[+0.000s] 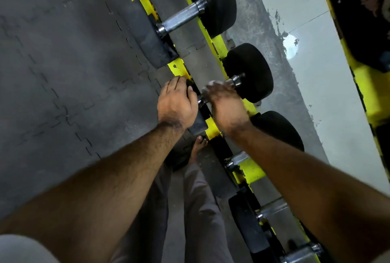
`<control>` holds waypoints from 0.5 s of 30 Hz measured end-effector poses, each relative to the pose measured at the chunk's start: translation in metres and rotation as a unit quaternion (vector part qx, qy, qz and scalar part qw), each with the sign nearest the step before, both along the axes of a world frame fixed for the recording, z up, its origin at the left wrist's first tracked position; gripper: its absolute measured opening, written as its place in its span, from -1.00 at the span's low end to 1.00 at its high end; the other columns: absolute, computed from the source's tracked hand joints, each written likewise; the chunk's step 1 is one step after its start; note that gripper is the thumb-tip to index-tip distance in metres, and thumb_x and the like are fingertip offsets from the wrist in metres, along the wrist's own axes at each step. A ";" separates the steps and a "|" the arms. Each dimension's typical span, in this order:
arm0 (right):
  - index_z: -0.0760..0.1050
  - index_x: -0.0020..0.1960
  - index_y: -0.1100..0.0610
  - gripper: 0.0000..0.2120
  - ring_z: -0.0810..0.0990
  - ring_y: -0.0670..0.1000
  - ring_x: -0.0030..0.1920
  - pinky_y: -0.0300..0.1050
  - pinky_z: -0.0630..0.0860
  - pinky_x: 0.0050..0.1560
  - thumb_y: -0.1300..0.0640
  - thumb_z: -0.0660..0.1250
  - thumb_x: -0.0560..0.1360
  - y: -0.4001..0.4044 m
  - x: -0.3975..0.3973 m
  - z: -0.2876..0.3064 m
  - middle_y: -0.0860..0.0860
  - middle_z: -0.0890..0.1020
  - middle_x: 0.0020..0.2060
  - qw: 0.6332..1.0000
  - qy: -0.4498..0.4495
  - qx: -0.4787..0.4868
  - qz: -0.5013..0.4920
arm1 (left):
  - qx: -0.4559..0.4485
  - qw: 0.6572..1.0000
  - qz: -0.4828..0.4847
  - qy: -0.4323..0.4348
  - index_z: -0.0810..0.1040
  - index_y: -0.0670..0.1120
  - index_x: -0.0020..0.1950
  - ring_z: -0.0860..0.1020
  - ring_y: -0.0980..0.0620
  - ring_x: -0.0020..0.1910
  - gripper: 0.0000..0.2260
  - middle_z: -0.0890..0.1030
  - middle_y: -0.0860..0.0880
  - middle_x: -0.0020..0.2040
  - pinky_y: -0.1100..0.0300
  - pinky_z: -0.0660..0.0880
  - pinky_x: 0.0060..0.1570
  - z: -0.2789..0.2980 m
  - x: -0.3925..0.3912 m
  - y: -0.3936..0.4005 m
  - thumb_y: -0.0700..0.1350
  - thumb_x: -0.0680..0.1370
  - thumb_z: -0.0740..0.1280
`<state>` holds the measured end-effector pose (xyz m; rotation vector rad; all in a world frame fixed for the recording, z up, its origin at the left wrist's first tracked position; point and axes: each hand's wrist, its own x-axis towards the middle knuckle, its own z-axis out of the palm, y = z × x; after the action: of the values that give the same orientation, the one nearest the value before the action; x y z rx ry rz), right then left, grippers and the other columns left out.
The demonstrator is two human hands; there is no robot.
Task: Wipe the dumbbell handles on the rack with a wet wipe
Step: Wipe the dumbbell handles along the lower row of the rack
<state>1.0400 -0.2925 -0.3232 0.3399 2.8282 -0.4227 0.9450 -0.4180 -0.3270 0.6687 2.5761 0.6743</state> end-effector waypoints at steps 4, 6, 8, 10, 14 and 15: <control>0.53 0.36 0.12 -0.49 0.52 0.12 0.34 0.01 0.33 0.42 0.27 0.16 0.43 0.010 0.008 -0.004 0.09 0.57 0.32 0.998 0.011 -0.034 0.050 | 0.000 1.000 -0.007 0.003 0.51 -0.26 0.31 0.51 -0.20 0.23 -0.49 0.58 -0.21 0.24 -0.06 0.41 0.32 0.000 -0.001 0.001 0.02 0.57 0.02; 0.53 0.34 0.17 -0.49 0.51 0.16 0.36 0.05 0.32 0.44 0.31 0.19 0.41 0.031 0.010 -0.005 0.14 0.58 0.31 1.000 0.014 0.014 -0.018 | 0.000 1.000 -0.006 0.004 0.51 -0.26 0.31 0.51 -0.19 0.23 -0.50 0.58 -0.21 0.22 -0.07 0.42 0.31 -0.001 0.000 0.000 0.02 0.57 0.03; 0.50 0.36 0.24 -0.48 0.47 0.19 0.40 0.08 0.29 0.47 0.29 0.21 0.40 0.016 0.011 -0.005 0.18 0.56 0.32 0.998 -0.008 0.045 -0.044 | -0.004 1.000 -0.007 0.005 0.52 -0.26 0.28 0.52 -0.21 0.20 -0.51 0.59 -0.21 0.20 -0.08 0.43 0.29 0.000 0.000 0.001 0.01 0.57 0.03; 0.42 0.44 0.24 -0.43 0.40 0.17 0.45 0.08 0.20 0.51 0.27 0.22 0.42 -0.012 0.019 -0.010 0.17 0.49 0.39 0.999 -0.008 0.036 0.001 | -0.007 1.000 -0.016 0.011 0.53 -0.27 0.25 0.52 -0.22 0.18 -0.51 0.59 -0.22 0.17 -0.08 0.44 0.28 0.002 0.000 0.002 0.00 0.56 0.03; 0.33 0.51 0.22 -0.38 0.29 0.16 0.52 0.10 0.16 0.55 0.27 0.24 0.45 0.014 0.028 -0.011 0.16 0.39 0.48 0.997 0.015 0.071 -0.025 | 0.013 1.000 -0.024 0.014 0.55 -0.27 0.24 0.53 -0.20 0.21 -0.54 0.59 -0.21 0.21 -0.07 0.41 0.34 -0.001 -0.001 0.001 -0.03 0.56 0.05; 0.33 0.51 0.23 -0.38 0.27 0.18 0.53 0.11 0.16 0.55 0.28 0.24 0.45 0.015 0.026 -0.008 0.17 0.39 0.48 0.994 0.006 0.079 -0.072 | 0.017 1.000 -0.020 0.012 0.55 -0.27 0.24 0.53 -0.19 0.21 -0.54 0.60 -0.21 0.21 -0.07 0.41 0.34 -0.001 -0.001 0.001 -0.03 0.56 0.05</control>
<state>1.0665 -0.2773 -0.3312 0.5769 2.8654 -0.2286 0.9439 -0.4175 -0.3280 0.7421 2.5707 0.7016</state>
